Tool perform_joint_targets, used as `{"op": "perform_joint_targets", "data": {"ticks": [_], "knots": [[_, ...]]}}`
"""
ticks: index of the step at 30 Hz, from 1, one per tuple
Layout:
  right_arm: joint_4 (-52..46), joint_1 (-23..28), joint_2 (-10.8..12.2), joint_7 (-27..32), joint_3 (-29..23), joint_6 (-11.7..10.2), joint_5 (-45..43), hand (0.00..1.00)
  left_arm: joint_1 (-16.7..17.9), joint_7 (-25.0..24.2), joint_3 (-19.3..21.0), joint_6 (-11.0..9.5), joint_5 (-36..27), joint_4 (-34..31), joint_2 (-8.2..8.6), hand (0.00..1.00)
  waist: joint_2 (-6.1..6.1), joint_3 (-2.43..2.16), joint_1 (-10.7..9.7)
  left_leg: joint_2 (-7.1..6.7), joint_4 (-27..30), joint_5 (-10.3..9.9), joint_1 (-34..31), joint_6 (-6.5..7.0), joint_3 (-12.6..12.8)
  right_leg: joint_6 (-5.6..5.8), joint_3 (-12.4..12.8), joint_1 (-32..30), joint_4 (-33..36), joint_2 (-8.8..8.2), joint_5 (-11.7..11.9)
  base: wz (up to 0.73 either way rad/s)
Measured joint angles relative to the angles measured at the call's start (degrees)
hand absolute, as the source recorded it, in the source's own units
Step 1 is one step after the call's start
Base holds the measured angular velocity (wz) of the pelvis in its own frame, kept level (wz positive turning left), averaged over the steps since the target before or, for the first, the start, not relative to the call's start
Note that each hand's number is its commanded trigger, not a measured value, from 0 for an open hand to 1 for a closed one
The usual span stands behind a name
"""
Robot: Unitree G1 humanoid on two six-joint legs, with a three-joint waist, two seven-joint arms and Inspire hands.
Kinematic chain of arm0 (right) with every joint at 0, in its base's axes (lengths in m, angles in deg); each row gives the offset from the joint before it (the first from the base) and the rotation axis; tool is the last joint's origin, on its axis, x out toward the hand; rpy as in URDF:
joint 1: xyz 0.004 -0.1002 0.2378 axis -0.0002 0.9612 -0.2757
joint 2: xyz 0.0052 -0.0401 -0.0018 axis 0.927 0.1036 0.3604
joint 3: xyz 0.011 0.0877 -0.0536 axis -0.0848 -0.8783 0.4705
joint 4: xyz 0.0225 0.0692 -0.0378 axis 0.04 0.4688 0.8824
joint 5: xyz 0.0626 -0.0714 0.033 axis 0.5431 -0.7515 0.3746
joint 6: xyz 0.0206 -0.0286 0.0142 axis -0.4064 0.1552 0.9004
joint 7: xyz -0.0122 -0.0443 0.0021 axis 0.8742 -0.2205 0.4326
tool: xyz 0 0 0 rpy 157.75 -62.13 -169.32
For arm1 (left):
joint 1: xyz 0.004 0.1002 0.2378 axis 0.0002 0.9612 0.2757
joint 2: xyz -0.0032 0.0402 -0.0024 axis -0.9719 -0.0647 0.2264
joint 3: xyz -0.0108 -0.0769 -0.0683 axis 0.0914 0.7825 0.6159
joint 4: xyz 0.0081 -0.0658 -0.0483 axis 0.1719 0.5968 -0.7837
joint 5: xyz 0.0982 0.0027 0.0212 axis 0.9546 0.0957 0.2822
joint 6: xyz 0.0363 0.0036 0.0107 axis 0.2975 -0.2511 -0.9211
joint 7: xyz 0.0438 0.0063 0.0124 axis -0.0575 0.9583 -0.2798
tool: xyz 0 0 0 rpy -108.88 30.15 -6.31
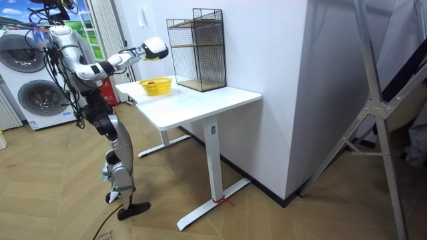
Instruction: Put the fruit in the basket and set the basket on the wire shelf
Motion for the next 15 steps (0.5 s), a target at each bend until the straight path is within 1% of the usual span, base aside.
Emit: {"op": "perform_joint_targets", "data": {"ticks": [1, 3, 6, 10, 11, 13, 15], "knots": [[-0.7, 0.0, -0.3, -0.3, 0.4, 0.0, -0.1, 1.00, 0.0, -0.1, 0.0, 0.0, 0.0, 0.0, -0.04, 0.00, -0.01, 0.00, 0.1, 0.02, 0.0, 0.0, 0.0, 0.00, 0.3, 0.00, 0.0, -0.1, 0.1, 0.02, 0.0, -0.12], [-2.1, 0.0, -1.3, -1.6, 2.1, 0.0, -0.9, 1.00, -0.4, -0.6, -0.2, 0.0, 0.0, -0.1, -0.51, 0.00, -0.22, 0.03, 1.1, 0.13, -0.1, 0.0, 0.0, -0.03, 0.8, 0.00, 0.7, -0.8, 0.7, 0.18, 0.0, -0.16], [-2.1, 0.0, -1.4, -4.6, 4.4, 0.4, -0.9, 1.00, -0.8, -0.9, -0.4, 0.0, 0.0, -0.3, -1.14, 0.00, -0.75, 0.02, 1.4, 0.12, -0.1, 0.0, -0.1, -0.03, 0.8, 0.00, 0.7, -0.9, 0.6, 0.16, 0.0, -0.03], [-2.1, 0.0, -1.4, -7.4, 5.4, 0.9, -1.9, 1.00, -1.2, -1.2, -0.4, 0.0, 0.0, -0.3, -1.47, 0.00, -1.25, 0.11, 1.9, 0.10, -0.1, 0.0, -0.5, -0.03, 0.6, 0.00, 0.5, -1.0, 0.5, 0.12, 0.0, 0.02], [-1.5, 0.0, -1.4, -7.7, 5.5, 0.9, -2.0, 1.00, -1.2, -1.2, -0.5, 0.1, -0.1, -0.3, -1.47, 0.00, -1.31, 0.12, 2.4, 0.10, 0.0, 0.0, -0.5, -0.03, 0.5, 0.00, 0.5, -0.9, 0.5, 0.13, 0.0, 0.06], [-0.2, 0.0, -1.5, -8.1, 6.1, 1.3, -2.0, 1.00, -1.5, -1.2, -1.5, 0.2, -0.2, -0.3, -1.50, 0.00, -1.26, 0.15, 2.5, 0.10, 0.3, 0.0, -0.4, -0.03, 0.4, 0.00, 0.5, -0.8, 0.5, 0.10, 0.0, 0.04], [0.9, 0.0, -1.5, -9.3, 7.5, 1.8, -2.2, 1.00, -1.8, -1.2, -2.3, 0.2, -0.2, -0.3, -1.45, 0.00, -1.01, 0.39, 2.7, 0.09, 0.4, 0.0, -0.4, -0.02, 0.2, 0.00, 0.5, -0.8, 0.4, 0.06, 0.0, 0.00]]}}
